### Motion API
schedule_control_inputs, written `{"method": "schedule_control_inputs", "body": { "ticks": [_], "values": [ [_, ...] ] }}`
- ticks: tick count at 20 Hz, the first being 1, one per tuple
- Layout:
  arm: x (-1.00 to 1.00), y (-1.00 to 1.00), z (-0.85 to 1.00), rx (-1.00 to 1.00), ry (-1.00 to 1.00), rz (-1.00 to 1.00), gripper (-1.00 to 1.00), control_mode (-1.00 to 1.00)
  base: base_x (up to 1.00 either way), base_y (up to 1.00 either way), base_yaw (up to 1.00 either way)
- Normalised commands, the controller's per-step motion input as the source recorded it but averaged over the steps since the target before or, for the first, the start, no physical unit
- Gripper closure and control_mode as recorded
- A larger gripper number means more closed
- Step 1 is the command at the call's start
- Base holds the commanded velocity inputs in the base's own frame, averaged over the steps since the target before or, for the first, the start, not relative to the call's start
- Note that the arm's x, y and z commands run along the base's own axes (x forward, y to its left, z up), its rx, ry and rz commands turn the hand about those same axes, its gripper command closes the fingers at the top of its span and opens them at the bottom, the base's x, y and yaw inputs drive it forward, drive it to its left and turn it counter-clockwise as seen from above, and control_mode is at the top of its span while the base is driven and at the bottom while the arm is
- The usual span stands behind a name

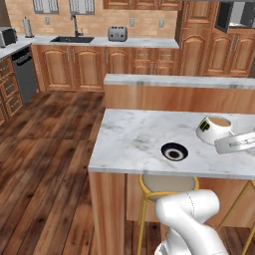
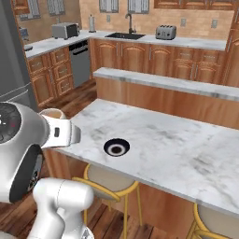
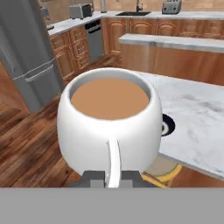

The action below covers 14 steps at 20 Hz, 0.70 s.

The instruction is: Pick the cup of tea, navigate to the dining table, and place it on the saucer.

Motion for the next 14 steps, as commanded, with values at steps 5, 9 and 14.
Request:
{"method": "schedule_control_inputs", "body": {
  "ticks": [5,9,14],
  "values": [
    [0.69,-0.56,-0.18,0.06,0.00,0.52,1.00,-1.00,0.00,0.00,0.00],
    [0.74,-0.46,-0.28,0.00,0.04,0.55,1.00,-1.00,0.00,0.00,0.00],
    [0.59,-0.40,-0.35,0.00,0.03,0.45,1.00,-1.00,0.00,0.00,0.00]
  ]
}}
